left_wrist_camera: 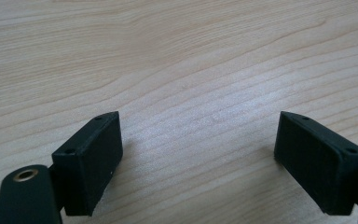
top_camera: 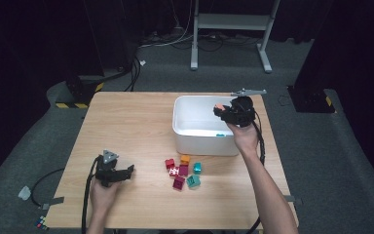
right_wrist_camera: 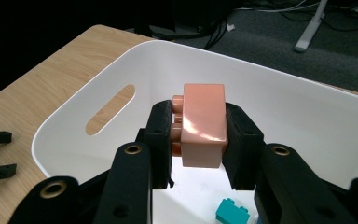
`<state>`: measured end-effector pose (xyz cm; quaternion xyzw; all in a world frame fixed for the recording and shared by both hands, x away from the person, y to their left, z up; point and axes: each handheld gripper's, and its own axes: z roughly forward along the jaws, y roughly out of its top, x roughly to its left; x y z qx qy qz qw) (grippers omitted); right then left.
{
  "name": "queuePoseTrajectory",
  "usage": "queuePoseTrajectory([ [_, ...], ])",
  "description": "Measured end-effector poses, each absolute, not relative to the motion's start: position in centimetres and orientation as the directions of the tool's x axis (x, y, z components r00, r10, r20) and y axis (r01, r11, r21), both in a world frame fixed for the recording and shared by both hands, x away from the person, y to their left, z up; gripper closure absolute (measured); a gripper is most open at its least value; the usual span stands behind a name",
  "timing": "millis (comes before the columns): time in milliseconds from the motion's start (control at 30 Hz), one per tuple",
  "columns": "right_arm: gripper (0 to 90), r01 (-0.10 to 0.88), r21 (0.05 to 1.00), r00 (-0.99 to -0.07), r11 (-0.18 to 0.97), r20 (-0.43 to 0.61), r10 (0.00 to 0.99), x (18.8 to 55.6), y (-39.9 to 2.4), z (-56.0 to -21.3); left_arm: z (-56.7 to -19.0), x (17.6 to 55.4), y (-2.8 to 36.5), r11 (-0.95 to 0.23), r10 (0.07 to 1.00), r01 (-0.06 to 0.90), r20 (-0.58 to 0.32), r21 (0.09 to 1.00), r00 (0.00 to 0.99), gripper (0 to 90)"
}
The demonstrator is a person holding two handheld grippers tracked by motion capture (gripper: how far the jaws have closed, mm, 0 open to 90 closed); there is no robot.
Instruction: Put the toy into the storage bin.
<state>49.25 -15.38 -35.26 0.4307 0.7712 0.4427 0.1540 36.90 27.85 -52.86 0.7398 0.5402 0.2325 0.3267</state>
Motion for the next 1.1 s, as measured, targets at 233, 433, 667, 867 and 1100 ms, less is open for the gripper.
queuePoseTrajectory([
  [233, 66.7, 0.544, 0.803, -0.571, 0.244, 0.141, 0.809, 50.2, -14.9, -35.4, -52.9, 36.9, 27.8, -0.202, 0.952, 0.647, -0.010, 0.735, 0.307, 15.3],
  [433, 66.6, 0.563, 0.787, -0.560, 0.251, 0.140, 0.817, 51.0, -14.2, -35.7, -52.9, 36.9, 27.9, -0.202, 0.951, 0.647, -0.010, 0.735, 0.308, 15.4],
  [667, 66.4, 0.578, 0.775, -0.550, 0.255, 0.140, 0.823, 51.4, -14.1, -36.2, -52.9, 36.9, 27.9, -0.203, 0.951, 0.648, -0.009, 0.734, 0.309, 15.4],
  [867, 66.1, 0.584, 0.771, -0.548, 0.256, 0.141, 0.825, 51.5, -14.3, -36.3, -52.9, 36.9, 27.9, -0.202, 0.951, 0.647, -0.010, 0.735, 0.308, 15.4],
  [1100, 55.8, 0.580, 0.773, -0.542, 0.258, 0.130, 0.830, 51.3, -14.4, -36.2, -52.9, 36.9, 27.9, -0.203, 0.951, 0.648, -0.009, 0.734, 0.308, 15.4],
])
